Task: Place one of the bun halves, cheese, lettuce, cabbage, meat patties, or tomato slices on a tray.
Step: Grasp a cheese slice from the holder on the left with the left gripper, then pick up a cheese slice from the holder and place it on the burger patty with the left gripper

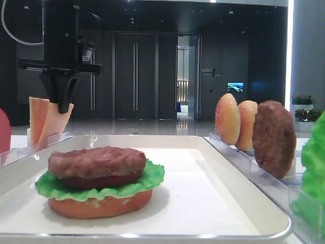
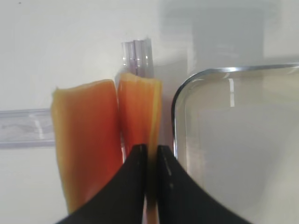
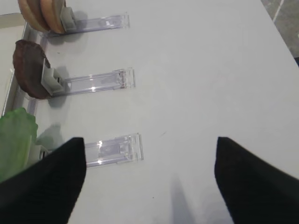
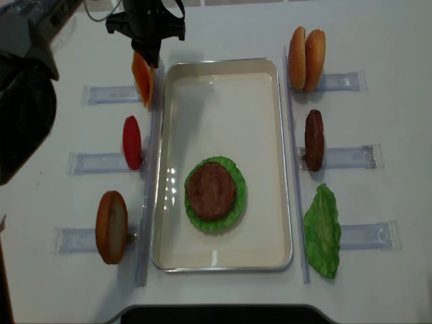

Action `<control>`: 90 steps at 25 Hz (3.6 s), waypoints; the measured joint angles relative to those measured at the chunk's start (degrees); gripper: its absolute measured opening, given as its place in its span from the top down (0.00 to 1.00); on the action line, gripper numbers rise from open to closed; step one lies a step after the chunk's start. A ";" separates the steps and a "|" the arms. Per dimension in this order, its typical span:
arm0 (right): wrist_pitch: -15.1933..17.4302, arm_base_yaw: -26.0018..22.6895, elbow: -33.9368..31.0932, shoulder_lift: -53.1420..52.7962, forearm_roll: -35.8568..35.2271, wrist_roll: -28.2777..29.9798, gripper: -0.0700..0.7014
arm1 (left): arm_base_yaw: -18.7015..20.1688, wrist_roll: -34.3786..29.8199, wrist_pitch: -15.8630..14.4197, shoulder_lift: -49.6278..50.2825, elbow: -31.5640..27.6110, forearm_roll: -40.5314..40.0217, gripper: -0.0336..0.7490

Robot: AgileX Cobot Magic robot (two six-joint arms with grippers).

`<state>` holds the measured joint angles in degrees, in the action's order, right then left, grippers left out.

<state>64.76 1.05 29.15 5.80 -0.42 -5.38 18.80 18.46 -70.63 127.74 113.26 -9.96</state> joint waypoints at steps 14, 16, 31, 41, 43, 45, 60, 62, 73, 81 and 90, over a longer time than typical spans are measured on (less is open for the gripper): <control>0.00 0.00 0.00 0.00 0.00 0.00 0.21 | 1.78 -6.66 0.00 -5.95 0.37 12.55 0.92; 0.00 0.00 0.00 0.00 0.00 0.00 0.21 | 2.93 -8.22 0.00 -7.18 0.37 16.14 0.92; 0.00 0.00 0.00 0.00 0.00 0.00 0.21 | 8.53 -21.74 10.81 -26.15 -27.76 38.38 0.92; 0.00 0.00 0.00 0.00 0.00 0.00 0.21 | 8.58 -41.34 25.86 -42.47 -56.88 61.67 0.92; 0.00 0.00 0.00 0.00 0.00 0.00 0.21 | 8.58 -45.13 26.62 -43.60 -60.70 65.85 0.92; 0.00 0.00 0.00 0.00 0.00 0.00 0.21 | 8.58 -46.98 26.91 -43.89 -63.48 67.98 0.92; 0.00 0.00 0.00 0.00 0.00 0.00 0.21 | 8.40 -45.55 29.22 -43.95 -66.04 67.35 0.92; 0.00 0.00 0.00 0.00 0.00 0.00 0.21 | 7.69 -44.84 28.91 -43.95 -66.04 66.85 0.92; 0.00 0.00 0.00 0.00 0.00 0.00 0.21 | 6.99 -42.58 28.20 -43.52 -68.85 64.52 0.92; 0.00 0.00 0.00 0.00 0.00 0.00 0.21 | 6.11 -43.01 28.93 -42.22 -69.31 64.39 0.92; 0.00 0.00 0.00 0.00 0.00 0.00 0.21 | 4.86 -43.90 28.93 -42.22 -69.31 62.79 0.92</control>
<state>64.76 1.05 29.15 5.80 -0.42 -5.38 23.67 -25.45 -41.70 85.52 43.95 52.83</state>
